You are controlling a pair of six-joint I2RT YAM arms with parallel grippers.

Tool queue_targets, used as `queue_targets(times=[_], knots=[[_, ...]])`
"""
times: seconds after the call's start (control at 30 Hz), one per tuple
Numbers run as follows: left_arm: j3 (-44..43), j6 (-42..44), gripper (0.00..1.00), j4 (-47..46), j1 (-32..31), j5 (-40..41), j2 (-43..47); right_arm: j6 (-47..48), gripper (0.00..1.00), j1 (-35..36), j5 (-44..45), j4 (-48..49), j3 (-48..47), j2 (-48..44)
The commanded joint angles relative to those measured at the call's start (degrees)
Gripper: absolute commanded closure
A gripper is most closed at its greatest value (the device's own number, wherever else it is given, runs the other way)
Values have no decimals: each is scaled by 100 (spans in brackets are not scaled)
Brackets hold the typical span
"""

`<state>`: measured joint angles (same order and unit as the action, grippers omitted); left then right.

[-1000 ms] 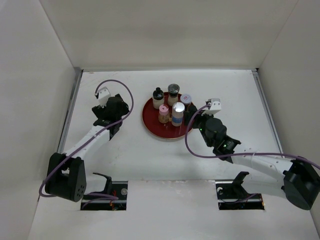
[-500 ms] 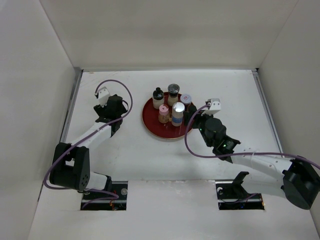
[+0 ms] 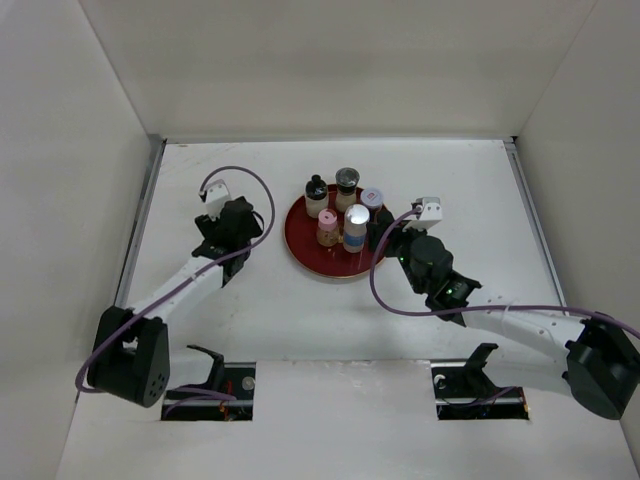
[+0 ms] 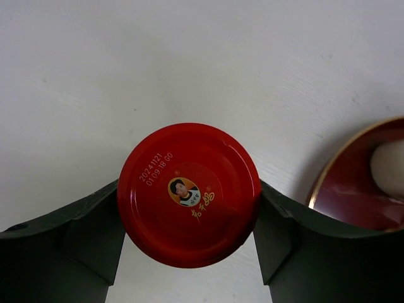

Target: Organize the condiment bottles

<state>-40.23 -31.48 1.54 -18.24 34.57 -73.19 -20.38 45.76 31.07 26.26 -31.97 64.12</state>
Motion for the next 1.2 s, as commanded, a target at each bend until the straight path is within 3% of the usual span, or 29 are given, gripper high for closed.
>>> queue_targets(times=[0.0, 0.13, 0.33, 0.67, 0.93, 1.07, 1.17], knots=[[-283, 90, 71, -278, -429, 226, 735, -54, 26, -28, 4, 371, -11, -136], [-661, 90, 71, -189, -1140, 235, 763, -54, 25, -28, 13, 371, -3, -171], [-1416, 116, 71, -478, -1897, 261, 17, -54, 25, -28, 22, 371, -3, -171], [-2015, 450, 71, -1209, -1907, 103, -1258, -54, 25, -28, 22, 371, 15, -198], [-1875, 433, 68, -1533, -1854, 50, -1664, -54, 25, -63, 22, 371, 6, -136], [-1620, 398, 57, -1736, -1854, 68, -1637, -54, 25, -63, 39, 371, -3, -119], [-1436, 389, 35, -1876, -1854, 85, -1532, -45, 23, -63, 101, 345, -20, -101]])
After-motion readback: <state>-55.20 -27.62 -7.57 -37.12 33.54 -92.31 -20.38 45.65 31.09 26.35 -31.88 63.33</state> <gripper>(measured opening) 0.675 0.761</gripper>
